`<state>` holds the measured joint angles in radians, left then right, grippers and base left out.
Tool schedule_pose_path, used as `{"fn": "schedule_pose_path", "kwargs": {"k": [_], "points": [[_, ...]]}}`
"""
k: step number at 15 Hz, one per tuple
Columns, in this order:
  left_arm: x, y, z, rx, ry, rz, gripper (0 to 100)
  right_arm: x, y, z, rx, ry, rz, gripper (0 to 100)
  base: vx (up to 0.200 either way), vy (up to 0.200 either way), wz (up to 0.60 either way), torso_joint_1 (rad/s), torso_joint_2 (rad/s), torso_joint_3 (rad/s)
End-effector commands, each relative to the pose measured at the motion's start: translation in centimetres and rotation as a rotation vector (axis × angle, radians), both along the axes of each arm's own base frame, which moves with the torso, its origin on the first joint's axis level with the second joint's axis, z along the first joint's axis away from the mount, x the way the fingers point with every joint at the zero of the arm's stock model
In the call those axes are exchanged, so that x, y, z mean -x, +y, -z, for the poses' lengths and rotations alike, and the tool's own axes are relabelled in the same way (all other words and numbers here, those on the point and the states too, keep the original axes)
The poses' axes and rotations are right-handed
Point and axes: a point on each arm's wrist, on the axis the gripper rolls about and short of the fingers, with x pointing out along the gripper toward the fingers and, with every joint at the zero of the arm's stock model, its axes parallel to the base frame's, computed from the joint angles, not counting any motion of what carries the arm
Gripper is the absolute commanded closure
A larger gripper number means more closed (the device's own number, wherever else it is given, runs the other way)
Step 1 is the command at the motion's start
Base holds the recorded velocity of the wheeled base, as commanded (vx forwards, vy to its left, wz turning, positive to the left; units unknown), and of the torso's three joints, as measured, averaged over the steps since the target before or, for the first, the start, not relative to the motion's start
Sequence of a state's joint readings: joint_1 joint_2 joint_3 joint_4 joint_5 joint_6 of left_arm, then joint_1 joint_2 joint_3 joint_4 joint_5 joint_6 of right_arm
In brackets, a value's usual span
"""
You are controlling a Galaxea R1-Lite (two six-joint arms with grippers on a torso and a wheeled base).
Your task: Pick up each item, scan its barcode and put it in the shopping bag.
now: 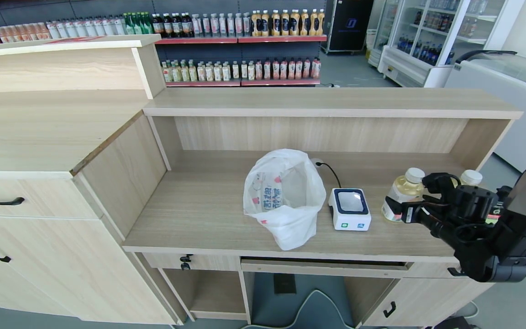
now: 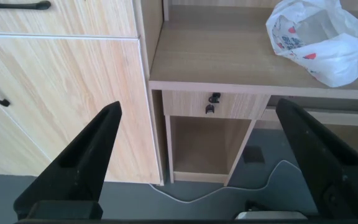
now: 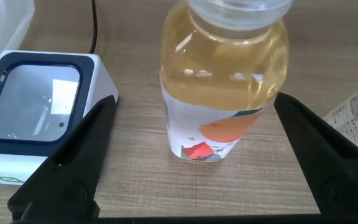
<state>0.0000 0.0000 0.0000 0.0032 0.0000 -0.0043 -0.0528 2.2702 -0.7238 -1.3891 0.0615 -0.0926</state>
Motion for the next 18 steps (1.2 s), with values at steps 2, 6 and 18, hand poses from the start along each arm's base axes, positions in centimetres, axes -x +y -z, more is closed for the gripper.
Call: {"fn": "schedule_pose_path", "kwargs": {"k": [2, 6, 18], "points": [[0.0, 0.0, 0.0, 0.0, 0.0, 0.0, 0, -0.7, 0.7, 0.9, 0.0, 0.008, -0.016, 0, 0.0, 0.0, 0.0, 0.0, 0.0, 0.0], [0.0, 0.0, 0.0, 0.0, 0.0, 0.0, 0, -1.7, 0.9, 1.2, 0.003, -0.007, -0.007, 0, 0.0, 0.0, 0.0, 0.0, 0.0, 0.0], [0.0, 0.0, 0.0, 0.0, 0.0, 0.0, 0, -4.1, 1.1, 2.4, 0.033, -0.011, 0.02, 0, 0.0, 0.0, 0.0, 0.0, 0.0, 0.0]]}}
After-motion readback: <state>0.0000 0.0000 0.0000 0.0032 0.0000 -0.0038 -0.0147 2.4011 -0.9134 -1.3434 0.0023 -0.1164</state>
